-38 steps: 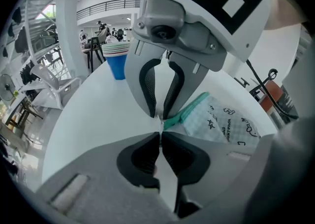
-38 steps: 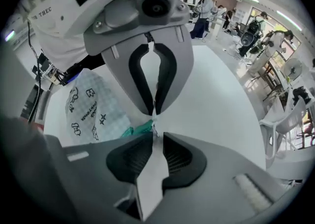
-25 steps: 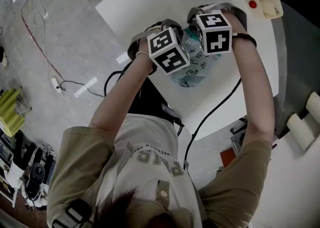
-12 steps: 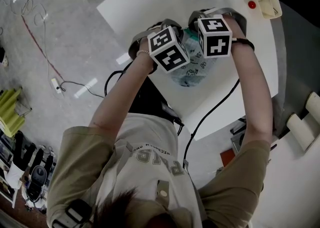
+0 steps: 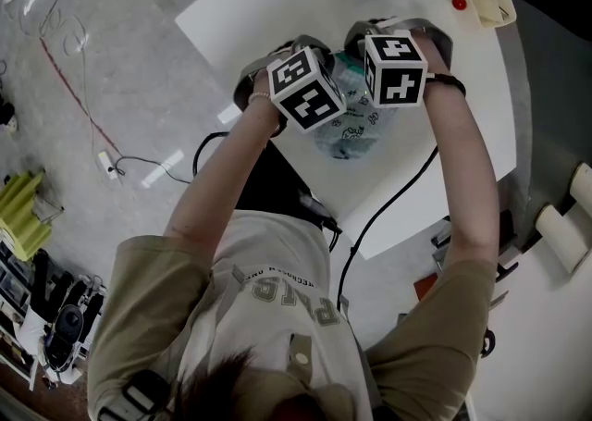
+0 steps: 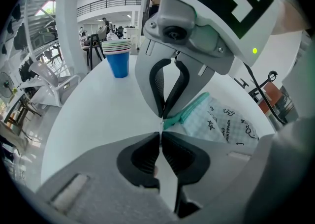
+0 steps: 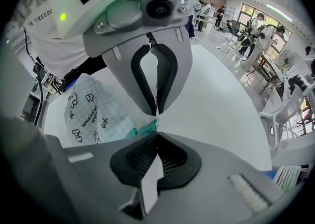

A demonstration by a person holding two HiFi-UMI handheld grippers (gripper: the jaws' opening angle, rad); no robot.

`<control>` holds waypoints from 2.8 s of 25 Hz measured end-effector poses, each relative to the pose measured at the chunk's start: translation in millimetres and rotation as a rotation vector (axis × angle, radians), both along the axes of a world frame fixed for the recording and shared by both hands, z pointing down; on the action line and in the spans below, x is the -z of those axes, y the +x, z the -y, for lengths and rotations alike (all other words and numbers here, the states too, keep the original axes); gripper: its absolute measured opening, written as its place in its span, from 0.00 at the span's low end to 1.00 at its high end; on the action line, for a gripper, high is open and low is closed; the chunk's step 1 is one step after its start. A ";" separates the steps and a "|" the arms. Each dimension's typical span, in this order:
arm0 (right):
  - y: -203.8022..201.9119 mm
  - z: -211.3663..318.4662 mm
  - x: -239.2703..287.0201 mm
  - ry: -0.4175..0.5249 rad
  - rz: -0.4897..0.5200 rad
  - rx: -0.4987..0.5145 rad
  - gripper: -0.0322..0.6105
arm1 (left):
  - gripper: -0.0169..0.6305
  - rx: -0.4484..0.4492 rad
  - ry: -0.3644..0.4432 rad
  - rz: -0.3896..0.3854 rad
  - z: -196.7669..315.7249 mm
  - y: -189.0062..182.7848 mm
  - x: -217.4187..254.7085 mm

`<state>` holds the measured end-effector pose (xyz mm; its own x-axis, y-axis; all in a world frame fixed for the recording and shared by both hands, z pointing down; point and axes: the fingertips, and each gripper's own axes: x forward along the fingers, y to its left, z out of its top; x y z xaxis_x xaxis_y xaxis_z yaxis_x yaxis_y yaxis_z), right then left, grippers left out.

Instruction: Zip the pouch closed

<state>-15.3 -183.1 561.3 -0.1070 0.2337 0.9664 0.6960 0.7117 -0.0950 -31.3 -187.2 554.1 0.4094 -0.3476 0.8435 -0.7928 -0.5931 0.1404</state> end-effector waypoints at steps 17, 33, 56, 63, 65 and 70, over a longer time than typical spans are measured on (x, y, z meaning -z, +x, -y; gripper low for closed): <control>8.2 -0.6 -0.8 0.002 0.029 -0.036 0.05 | 0.08 0.007 0.004 0.009 2.3 -0.1 -0.3; 25.9 -0.5 -2.2 0.000 0.014 -0.063 0.05 | 0.08 0.002 -0.005 0.015 3.3 0.3 -2.3; 70.8 -1.2 -3.0 0.001 -0.025 -0.136 0.05 | 0.08 -0.020 -0.021 0.039 4.5 3.6 -4.8; 89.7 -1.6 -2.3 -0.001 -0.046 -0.147 0.05 | 0.08 -0.020 -0.022 0.044 6.3 6.0 -4.4; 93.9 -1.6 -2.7 -0.004 -0.041 -0.164 0.05 | 0.08 -0.021 -0.023 0.044 6.6 6.5 -5.1; 97.8 -1.8 -3.1 0.002 -0.038 -0.173 0.05 | 0.08 -0.023 -0.022 0.047 7.2 7.6 -5.3</control>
<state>82.5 -181.3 564.4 -0.1088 0.2134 0.9709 0.5587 0.8210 -0.1178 -23.7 -194.4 559.4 0.3767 -0.3195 0.8695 -0.7852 -0.6082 0.1167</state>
